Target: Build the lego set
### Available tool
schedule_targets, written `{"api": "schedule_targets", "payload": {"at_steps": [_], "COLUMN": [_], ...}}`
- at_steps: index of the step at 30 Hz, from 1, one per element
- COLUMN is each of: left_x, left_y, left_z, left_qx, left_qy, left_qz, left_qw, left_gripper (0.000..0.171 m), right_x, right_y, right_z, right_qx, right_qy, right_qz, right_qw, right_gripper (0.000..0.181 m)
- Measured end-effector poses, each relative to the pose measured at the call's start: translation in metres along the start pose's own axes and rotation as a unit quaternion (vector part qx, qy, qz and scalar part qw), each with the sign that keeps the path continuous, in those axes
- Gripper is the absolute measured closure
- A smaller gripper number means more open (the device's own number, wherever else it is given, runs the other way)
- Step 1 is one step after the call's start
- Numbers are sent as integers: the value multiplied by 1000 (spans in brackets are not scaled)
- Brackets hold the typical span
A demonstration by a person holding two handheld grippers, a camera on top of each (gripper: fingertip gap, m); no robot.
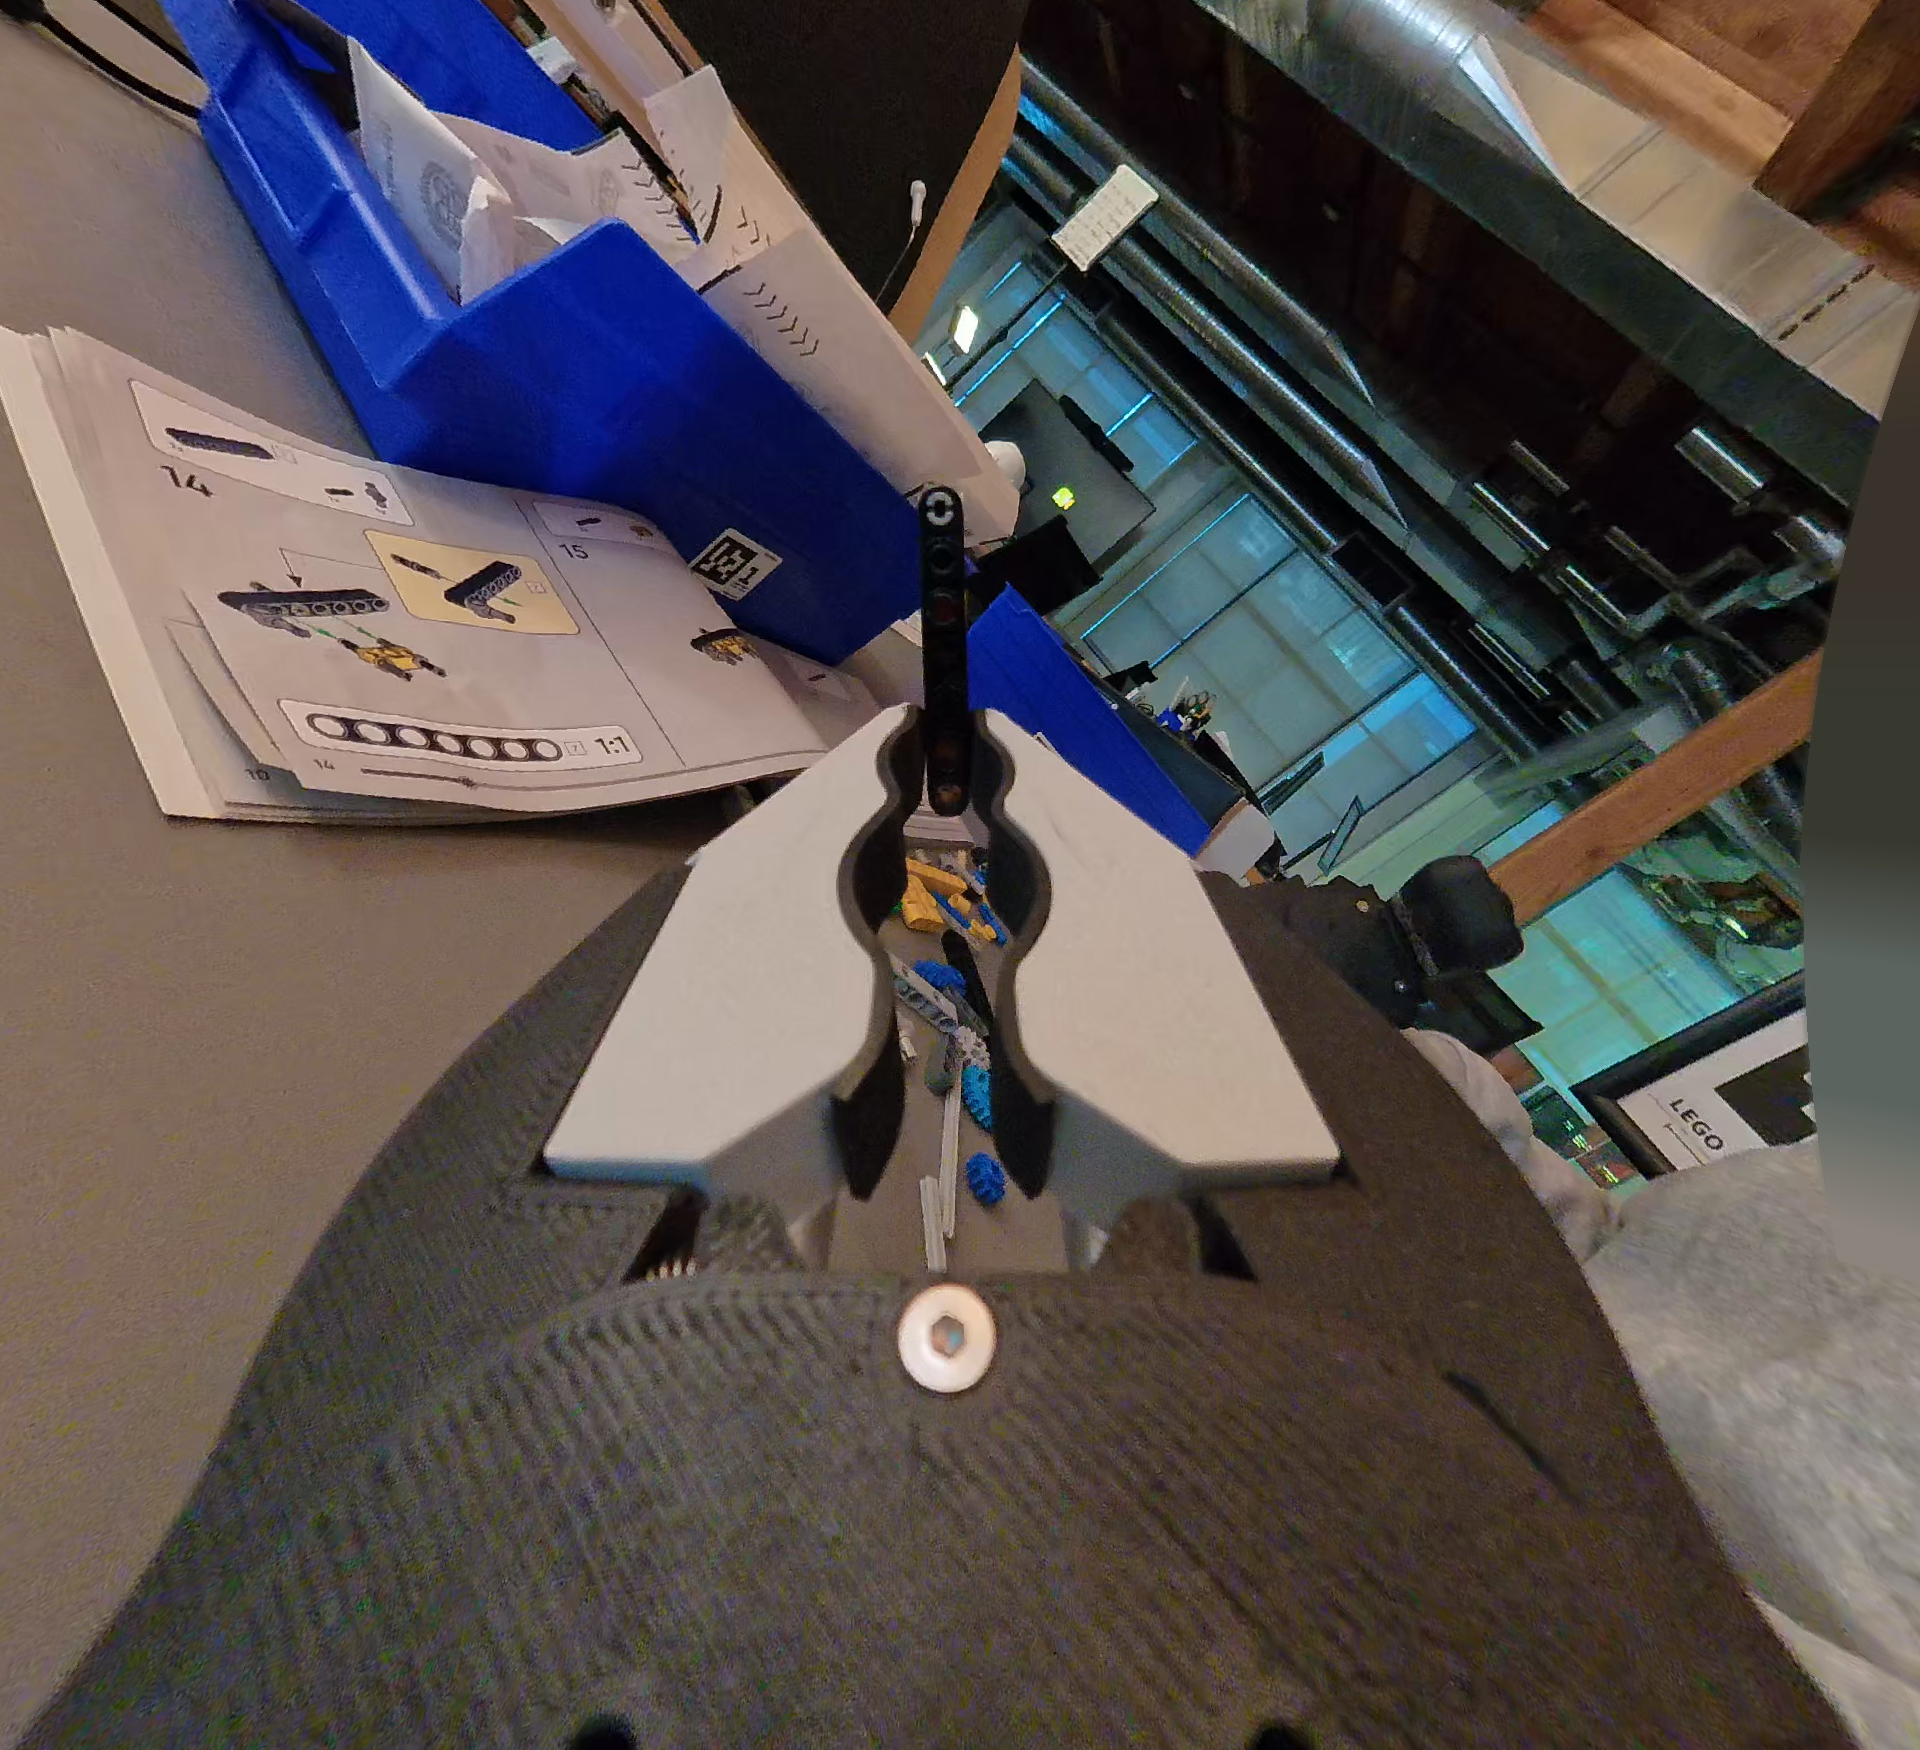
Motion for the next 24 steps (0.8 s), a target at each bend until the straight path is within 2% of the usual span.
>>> {"api": "schedule_targets", "payload": {"at_steps": [16, 24], "left_x": [2, 1], "left_y": [0, -1], "left_z": [0, 0], "left_qx": [0, 2], "left_qy": [3, 8], "left_qz": [3, -3], "left_qw": [1000, 1000], "left_gripper": [165, 165], "right_x": [-6, -8], "right_y": [-1, 16], "right_z": [-1, -9], "right_qx": [9, -22], "right_qy": [33, -16], "right_qz": [3, -8], "right_qw": [999, 1000], "right_gripper": [179, 179]}}
Point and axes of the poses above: each gripper's, where its closed fingertips meet, y back along the fingers, z out of its top, x = y × z across the jaws, the point moved 6 cm from there along y, back along the fingers, and after that the axes turned 5 degrees about -y, right-handed, at the moved point
